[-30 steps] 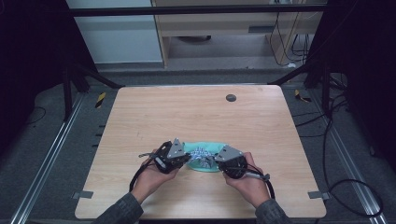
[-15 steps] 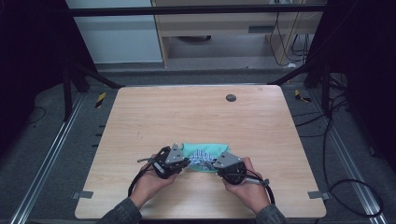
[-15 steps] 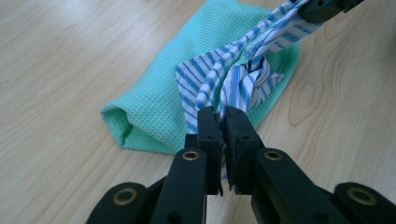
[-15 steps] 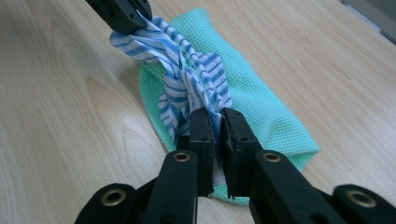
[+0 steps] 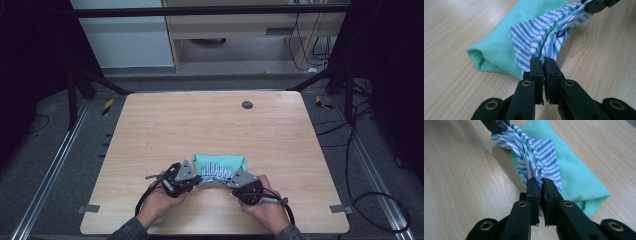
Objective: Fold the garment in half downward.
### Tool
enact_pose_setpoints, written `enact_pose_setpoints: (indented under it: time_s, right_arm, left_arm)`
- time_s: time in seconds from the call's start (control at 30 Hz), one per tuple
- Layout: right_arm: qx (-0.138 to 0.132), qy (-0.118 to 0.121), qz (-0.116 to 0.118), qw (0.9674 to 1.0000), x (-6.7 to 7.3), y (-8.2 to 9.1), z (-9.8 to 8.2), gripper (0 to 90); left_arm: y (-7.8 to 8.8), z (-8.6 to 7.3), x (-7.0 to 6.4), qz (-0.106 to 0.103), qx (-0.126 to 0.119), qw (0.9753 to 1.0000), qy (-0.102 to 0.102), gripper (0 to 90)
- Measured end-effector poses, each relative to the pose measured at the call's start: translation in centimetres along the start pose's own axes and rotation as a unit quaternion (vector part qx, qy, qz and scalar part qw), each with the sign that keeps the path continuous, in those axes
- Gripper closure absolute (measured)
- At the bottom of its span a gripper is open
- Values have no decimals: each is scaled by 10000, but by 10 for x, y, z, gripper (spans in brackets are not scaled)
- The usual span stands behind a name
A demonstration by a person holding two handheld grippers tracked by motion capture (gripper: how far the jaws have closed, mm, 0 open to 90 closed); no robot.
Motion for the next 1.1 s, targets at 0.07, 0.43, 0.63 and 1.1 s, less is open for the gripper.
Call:
enact_pose_setpoints:
  time_s: [0.07, 0.43, 0.63, 1.1]
  right_arm:
    - [44, 31, 21, 10000, 1, -1, -2, 852]
    - [266, 127, 154, 9994, 9, -2, -13, 858]
    - [348, 168, 216, 9990, 12, -3, -17, 858]
    - [456, 111, 246, 9986, 12, -4, -25, 753]
  left_arm:
    - [0, -2, -2, -26, 36, 10000, -6, 864]
    - [-3, -12, -10, -168, 143, 9998, -32, 869]
    - [-3, -16, -14, -219, 244, 9994, -94, 871]
    - [-4, -18, -20, -146, 188, 9997, 33, 755]
Point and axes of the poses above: each handheld gripper's, and its own axes: y roughly backward along the jaws, z roughly out of its top, x roughly to its left, the point moved 10 cm from there along -y, roughly forward along the jaws, and after that the axes turned 3 degrees about -y, right-handed, at the moved point
